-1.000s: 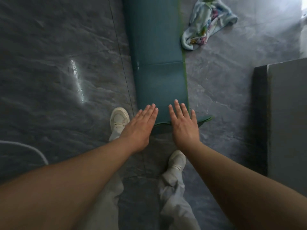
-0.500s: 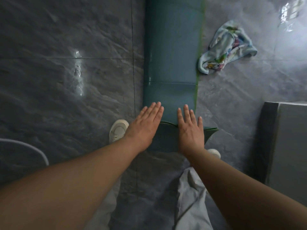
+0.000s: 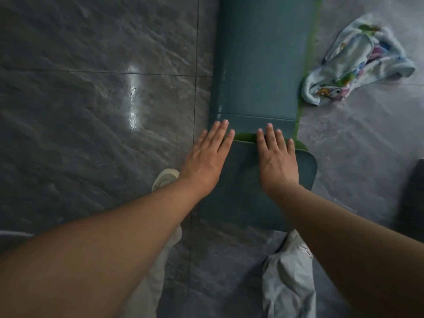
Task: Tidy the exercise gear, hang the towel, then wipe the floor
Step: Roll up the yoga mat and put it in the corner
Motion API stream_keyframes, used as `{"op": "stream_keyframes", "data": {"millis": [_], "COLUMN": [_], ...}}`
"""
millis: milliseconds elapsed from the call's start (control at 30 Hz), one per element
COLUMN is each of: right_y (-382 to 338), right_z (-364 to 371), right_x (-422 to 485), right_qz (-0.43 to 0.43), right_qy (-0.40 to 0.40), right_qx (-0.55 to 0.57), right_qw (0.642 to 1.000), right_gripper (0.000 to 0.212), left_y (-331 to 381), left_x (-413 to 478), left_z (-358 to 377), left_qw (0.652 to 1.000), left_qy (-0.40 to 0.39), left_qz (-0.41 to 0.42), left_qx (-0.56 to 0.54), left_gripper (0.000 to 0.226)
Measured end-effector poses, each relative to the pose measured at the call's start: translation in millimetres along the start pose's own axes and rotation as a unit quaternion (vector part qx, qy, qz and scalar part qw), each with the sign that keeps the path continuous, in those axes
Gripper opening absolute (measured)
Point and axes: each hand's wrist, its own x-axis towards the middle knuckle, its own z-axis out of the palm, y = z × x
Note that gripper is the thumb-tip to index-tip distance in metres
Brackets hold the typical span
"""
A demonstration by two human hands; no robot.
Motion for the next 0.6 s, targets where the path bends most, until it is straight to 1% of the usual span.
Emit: {"op": "stream_keyframes", "data": {"millis": [100,300,400,500,600], "right_y": [-0.3,-4.7,-5.3,-6.7,-8.9], "right_z": [5.1,3.7,6.5,13.2,24.1], "right_x": [4.1,10.3,11.6,10.0,5.5], "right_qz": [0.028,0.041,0.025,0.010,0.006], "right_qy": [0.012,0.024,0.011,-0.010,-0.047], "right_qx": [0.015,0.055,0.054,0.053,0.056], "right_qw": [0.999,0.997,0.998,0.998,0.997], "right_gripper": [0.080,0.082,0.085,0.081,0.077], "left_y": [1.2,1.7,1.3,-0.2,0.7], "left_x": [3.3,12.8,16.5,17.4,12.3], "left_z": [4.3,3.1,3.3,8.9,17.0], "left_qw": [1.000,0.999,0.997,0.997,0.994], "left_qy": [-0.014,-0.041,-0.054,-0.061,-0.083], "left_qz": [0.009,0.007,0.017,0.019,0.026], "left_qx": [0.019,0.033,0.046,0.051,0.059], "left_gripper": [0.098,0.093,0.093,0.092,0.088]}}
